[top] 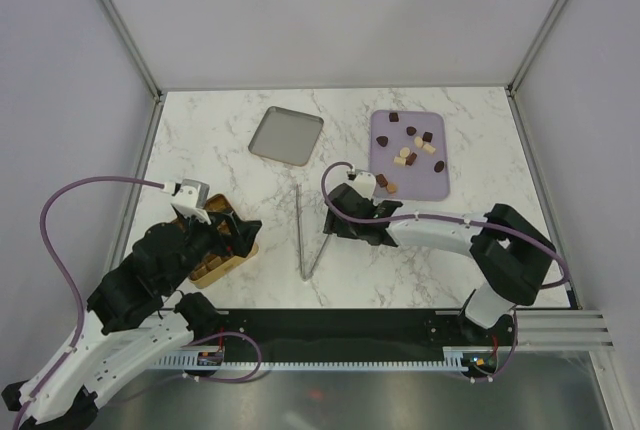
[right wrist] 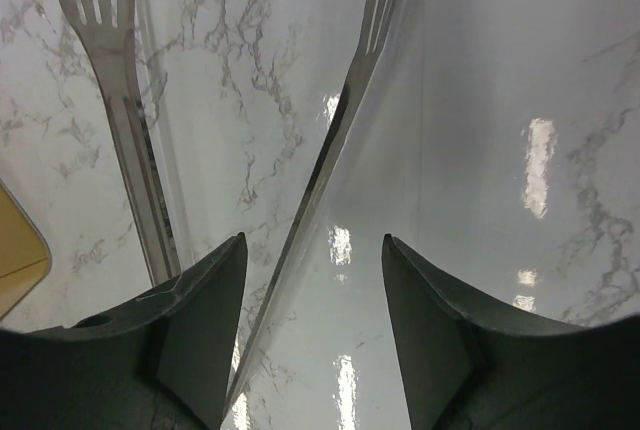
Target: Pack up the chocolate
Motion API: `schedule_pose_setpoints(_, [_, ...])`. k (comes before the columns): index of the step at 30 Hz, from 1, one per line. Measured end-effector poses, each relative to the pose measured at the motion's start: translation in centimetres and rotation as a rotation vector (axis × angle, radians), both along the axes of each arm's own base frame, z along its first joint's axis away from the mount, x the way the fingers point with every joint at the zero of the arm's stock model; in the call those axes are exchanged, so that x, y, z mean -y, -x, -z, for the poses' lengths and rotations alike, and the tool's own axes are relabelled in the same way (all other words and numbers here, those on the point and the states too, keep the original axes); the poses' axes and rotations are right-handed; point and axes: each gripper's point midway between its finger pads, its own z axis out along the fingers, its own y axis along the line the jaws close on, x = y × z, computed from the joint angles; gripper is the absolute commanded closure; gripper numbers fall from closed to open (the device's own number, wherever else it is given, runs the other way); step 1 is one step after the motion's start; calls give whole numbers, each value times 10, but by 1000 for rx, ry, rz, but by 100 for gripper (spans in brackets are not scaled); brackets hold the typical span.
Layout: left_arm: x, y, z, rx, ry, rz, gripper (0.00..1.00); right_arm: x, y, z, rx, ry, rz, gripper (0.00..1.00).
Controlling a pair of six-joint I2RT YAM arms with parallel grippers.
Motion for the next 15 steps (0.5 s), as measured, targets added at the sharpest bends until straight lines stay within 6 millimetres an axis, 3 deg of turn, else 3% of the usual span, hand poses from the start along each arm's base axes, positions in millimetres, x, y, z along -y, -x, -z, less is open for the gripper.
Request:
schedule_pose_setpoints(7, [-2, 0, 3, -4, -8, -9, 0, -21, 12, 33, -38, 45, -47, 47])
schedule_pose_setpoints(15, [-4, 1, 4, -1, -6, -12, 0, -16, 10, 34, 10, 136, -166, 68])
